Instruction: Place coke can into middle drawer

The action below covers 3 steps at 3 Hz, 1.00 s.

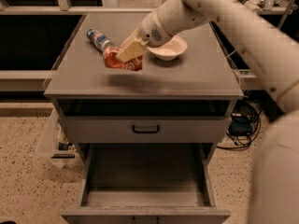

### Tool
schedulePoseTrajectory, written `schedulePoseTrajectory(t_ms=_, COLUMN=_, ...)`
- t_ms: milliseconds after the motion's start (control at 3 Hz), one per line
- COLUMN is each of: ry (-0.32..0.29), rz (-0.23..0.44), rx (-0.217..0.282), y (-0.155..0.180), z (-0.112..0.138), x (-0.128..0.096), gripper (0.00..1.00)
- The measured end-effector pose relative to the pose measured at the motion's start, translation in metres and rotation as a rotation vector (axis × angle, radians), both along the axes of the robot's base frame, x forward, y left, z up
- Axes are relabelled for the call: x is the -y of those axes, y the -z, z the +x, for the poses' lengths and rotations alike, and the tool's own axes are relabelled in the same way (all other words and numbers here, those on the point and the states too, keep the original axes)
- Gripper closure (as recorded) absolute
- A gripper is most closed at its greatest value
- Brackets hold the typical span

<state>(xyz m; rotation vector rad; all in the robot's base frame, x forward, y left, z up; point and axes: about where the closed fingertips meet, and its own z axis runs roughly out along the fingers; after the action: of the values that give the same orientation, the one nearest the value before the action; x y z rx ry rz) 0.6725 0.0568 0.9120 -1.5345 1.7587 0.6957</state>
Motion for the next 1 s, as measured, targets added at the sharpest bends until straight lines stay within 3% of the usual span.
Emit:
schedulePoseTrajectory(t_ms=333, ry=0.11, rz=0.102, rx=0.086, y=-0.078, z=-0.062, x=0.013, gripper=1.0)
schedulePoseTrajectory(t_ms=667, ry=0.196, rz=0.176, rx=0.122, y=-0.12, z=-0.13, x=0.015, gripper=1.0)
schedulePoseTrajectory(t_ms=1000, ry=0.317, rz=0.213, rx=0.044, y=-0.09, z=-0.167, x=0.044, gripper=1.0)
